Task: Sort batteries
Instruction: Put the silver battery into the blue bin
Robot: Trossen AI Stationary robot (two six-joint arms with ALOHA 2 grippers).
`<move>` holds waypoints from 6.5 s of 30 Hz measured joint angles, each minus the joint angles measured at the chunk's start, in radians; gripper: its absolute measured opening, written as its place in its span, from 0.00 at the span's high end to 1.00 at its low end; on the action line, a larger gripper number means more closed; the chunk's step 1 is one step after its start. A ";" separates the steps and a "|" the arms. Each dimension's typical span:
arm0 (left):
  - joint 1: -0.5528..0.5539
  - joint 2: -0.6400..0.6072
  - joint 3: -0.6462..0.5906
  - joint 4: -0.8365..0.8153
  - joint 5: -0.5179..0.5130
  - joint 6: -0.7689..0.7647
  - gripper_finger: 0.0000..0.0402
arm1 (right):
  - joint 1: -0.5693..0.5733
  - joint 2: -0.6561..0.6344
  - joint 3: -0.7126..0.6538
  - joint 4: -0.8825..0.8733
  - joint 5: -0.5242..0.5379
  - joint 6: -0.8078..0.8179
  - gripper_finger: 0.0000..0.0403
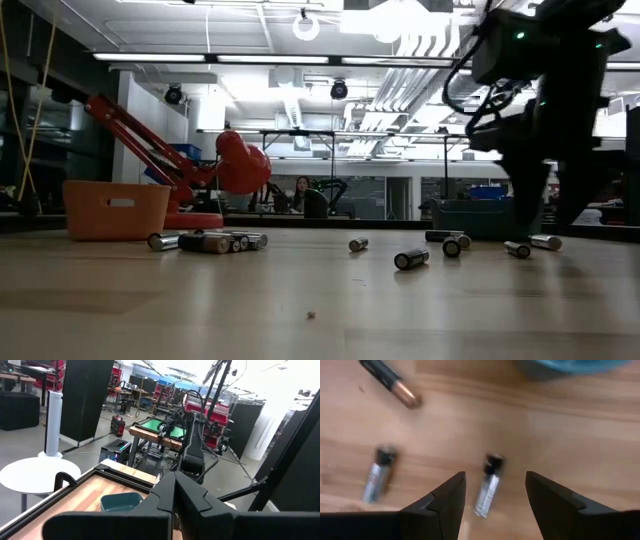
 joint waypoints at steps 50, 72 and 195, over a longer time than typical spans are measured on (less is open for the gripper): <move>-0.003 -0.046 -0.001 -0.013 -0.079 0.009 1.00 | -0.262 -0.024 0.406 -0.376 0.311 -0.532 0.62; -0.003 -0.045 -0.001 -0.024 -0.079 -0.009 1.00 | 0.041 0.334 0.406 -0.075 -0.026 -0.099 0.59; -0.023 0.945 0.095 -0.326 0.174 0.667 0.93 | 0.234 -0.064 0.407 -0.455 0.394 -0.128 0.52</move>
